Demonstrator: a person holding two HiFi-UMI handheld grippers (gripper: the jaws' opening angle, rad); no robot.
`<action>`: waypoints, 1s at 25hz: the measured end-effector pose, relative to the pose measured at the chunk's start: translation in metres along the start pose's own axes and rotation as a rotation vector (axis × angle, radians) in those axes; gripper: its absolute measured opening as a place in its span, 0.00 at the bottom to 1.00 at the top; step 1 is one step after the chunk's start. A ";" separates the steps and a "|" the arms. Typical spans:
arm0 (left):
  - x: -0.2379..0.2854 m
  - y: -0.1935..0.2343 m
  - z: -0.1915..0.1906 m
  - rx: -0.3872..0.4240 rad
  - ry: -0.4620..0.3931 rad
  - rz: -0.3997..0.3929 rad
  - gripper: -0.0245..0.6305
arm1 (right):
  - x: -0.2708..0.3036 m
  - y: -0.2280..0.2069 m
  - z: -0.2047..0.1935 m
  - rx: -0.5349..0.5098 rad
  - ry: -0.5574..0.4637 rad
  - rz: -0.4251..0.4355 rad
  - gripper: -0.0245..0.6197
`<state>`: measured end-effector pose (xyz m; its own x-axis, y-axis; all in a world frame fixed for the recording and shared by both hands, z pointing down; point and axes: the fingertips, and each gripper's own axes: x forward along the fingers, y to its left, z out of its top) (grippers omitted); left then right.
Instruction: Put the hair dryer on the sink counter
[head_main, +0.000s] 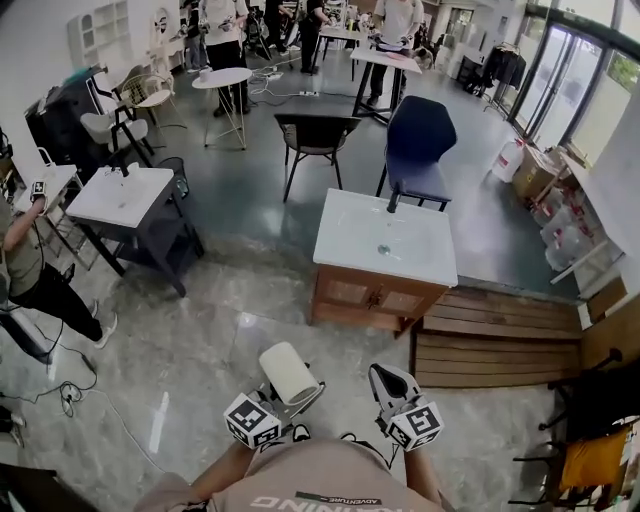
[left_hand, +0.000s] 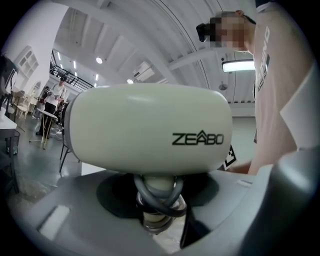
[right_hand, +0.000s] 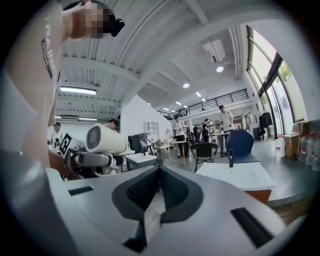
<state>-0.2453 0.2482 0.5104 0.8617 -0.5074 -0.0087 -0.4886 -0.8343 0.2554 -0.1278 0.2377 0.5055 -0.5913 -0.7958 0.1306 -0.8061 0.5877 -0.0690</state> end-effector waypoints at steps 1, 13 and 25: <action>0.000 0.001 -0.001 -0.004 0.001 -0.007 0.36 | 0.004 0.000 0.003 0.007 -0.011 -0.004 0.05; 0.016 0.033 -0.007 0.030 0.068 -0.040 0.36 | 0.023 -0.021 -0.012 0.062 -0.008 -0.080 0.05; 0.080 0.093 -0.010 0.032 0.148 0.090 0.36 | 0.067 -0.114 -0.002 0.066 -0.024 -0.039 0.05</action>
<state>-0.2202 0.1322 0.5426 0.8236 -0.5453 0.1559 -0.5671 -0.7944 0.2175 -0.0756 0.1179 0.5237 -0.5593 -0.8215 0.1110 -0.8277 0.5461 -0.1291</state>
